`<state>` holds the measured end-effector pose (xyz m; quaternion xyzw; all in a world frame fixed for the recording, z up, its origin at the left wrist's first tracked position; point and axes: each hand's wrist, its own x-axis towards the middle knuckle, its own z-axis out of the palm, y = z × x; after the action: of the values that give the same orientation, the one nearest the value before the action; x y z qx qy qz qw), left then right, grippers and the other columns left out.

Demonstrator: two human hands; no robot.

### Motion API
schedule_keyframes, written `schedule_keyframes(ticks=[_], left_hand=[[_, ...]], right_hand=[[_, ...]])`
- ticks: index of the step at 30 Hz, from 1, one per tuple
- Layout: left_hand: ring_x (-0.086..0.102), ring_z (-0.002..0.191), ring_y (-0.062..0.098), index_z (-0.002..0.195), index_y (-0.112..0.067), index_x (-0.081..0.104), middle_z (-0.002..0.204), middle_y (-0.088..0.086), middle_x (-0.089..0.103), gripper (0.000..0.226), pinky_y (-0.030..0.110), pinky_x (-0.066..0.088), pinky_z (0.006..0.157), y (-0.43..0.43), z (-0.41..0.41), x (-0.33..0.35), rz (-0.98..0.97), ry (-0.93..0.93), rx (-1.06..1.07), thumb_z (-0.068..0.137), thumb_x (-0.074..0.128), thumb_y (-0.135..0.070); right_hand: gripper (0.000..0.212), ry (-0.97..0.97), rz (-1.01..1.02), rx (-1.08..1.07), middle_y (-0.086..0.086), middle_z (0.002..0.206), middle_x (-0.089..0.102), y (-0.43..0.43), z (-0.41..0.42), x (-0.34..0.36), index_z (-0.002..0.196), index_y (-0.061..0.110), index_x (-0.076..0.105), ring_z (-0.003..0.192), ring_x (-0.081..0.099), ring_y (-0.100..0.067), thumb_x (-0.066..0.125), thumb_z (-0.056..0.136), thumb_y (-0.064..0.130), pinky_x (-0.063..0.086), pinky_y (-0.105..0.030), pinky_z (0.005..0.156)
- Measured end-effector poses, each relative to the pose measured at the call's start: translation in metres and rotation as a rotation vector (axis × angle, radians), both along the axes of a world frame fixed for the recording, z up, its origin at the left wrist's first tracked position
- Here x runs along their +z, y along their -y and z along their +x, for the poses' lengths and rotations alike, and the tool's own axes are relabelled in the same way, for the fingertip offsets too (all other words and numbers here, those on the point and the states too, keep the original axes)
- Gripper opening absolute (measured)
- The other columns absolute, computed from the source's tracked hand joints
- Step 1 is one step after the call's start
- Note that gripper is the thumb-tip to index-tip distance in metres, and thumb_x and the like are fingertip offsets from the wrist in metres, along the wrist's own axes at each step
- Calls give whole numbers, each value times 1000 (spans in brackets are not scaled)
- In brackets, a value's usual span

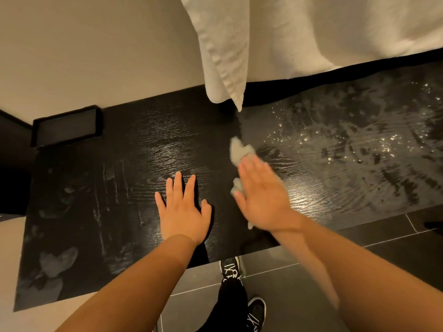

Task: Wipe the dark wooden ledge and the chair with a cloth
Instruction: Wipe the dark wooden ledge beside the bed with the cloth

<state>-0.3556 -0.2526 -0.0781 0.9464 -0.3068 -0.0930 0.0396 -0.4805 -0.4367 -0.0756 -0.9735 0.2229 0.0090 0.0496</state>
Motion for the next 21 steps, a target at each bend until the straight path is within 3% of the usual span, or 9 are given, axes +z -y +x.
schedule_keyframes(ticks=[5,8,12,18,21], left_hand=[[-3,162,28,166,-34,17,177,3,2,73,59,1,129,0,0,0,15,-3,-7,97,26,-58],[-3,162,28,166,-35,17,177,3,2,74,59,0,129,0,0,1,16,-7,-3,97,25,-58],[-1,162,29,167,-34,19,176,4,5,74,59,0,129,0,0,2,12,-11,-4,97,25,-58],[3,162,30,166,-33,23,176,4,10,76,59,0,129,-2,-1,2,-1,-35,-4,95,25,-59],[12,160,31,163,-34,33,173,6,21,72,61,2,128,3,2,4,-34,-71,27,95,27,-58]], right_hand=[[75,-35,23,258,-10,171,17,7,-3,-4,163,7,22,160,6,-26,30,103,52,10,-45,130],[76,-108,20,81,-10,173,11,48,7,-6,164,8,14,160,2,-27,26,104,53,6,-45,130],[77,-93,10,-97,-18,169,18,41,15,4,162,2,17,158,10,-35,29,103,50,14,-50,128],[81,-92,78,266,-11,173,10,-12,-5,1,164,7,18,160,1,-26,32,99,53,11,-46,129],[80,-69,64,204,-9,172,14,33,3,-3,164,9,21,160,3,-23,38,100,54,15,-47,128]])
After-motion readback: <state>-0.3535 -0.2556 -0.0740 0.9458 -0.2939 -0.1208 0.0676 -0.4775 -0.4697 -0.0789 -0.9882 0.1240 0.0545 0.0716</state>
